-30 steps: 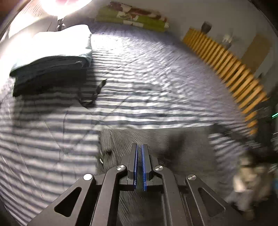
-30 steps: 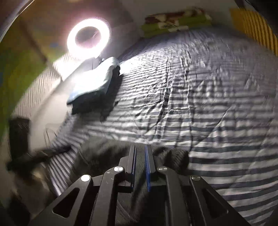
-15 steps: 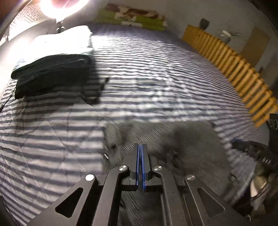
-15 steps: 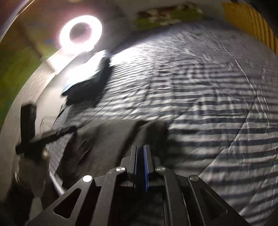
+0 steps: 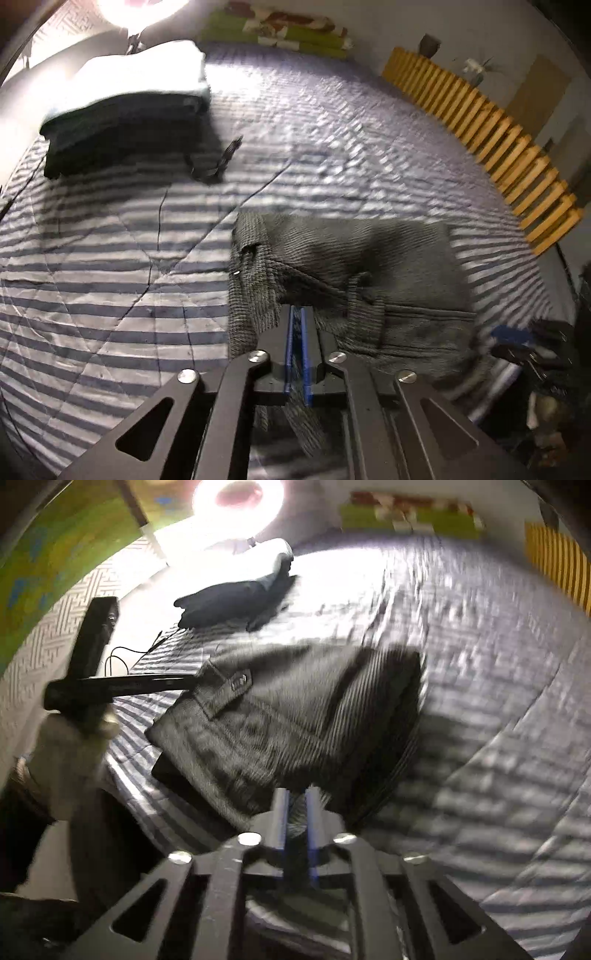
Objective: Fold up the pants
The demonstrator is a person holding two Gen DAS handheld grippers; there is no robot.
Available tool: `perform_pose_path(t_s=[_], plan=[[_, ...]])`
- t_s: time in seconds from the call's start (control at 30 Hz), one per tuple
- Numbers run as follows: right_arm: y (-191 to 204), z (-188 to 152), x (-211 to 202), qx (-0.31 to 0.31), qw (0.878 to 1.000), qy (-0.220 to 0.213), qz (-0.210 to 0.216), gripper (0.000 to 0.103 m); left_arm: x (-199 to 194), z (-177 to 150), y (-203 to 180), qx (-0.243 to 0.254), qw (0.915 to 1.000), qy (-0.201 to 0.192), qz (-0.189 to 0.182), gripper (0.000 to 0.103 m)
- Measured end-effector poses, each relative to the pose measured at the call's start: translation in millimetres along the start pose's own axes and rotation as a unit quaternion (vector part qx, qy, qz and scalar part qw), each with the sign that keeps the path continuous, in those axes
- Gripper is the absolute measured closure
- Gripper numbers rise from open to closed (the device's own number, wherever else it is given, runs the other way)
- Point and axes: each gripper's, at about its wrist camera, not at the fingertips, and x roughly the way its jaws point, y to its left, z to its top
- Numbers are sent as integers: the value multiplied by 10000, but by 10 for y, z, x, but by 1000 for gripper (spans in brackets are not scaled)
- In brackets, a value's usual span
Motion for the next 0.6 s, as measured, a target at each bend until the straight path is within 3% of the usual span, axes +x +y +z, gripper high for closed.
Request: perform_pose_path(t_s=[0.07,0.17,0.27,0.37,0.4,0.47,0.6], plan=[[-24,60,-93,64,9995,-317,52,57,-104,-45,-117,150,9998,-6,-163,97],[14,181,-151,6,9976,-692,7,56,-96,-164,-239,449,9985,171,-262,97],[77,271,-63,16,9974,-722,32,55,180,-311,-180,594,9968,531,67,98],[-58,232,189,401,9979,-180,472,56,183,-387,-32,341,9983,418,-230,98],[-122,191,234,532,9978,-15,393,56,162,-367,-26,279,9985,403,-245,98],[-248,124,213,714,9973,68,172,56,100,-348,-49,277,9987,367,-206,98],[-374,62,26,1004,9942,34,382,56,-42,-320,-180,466,9987,217,-53,96]])
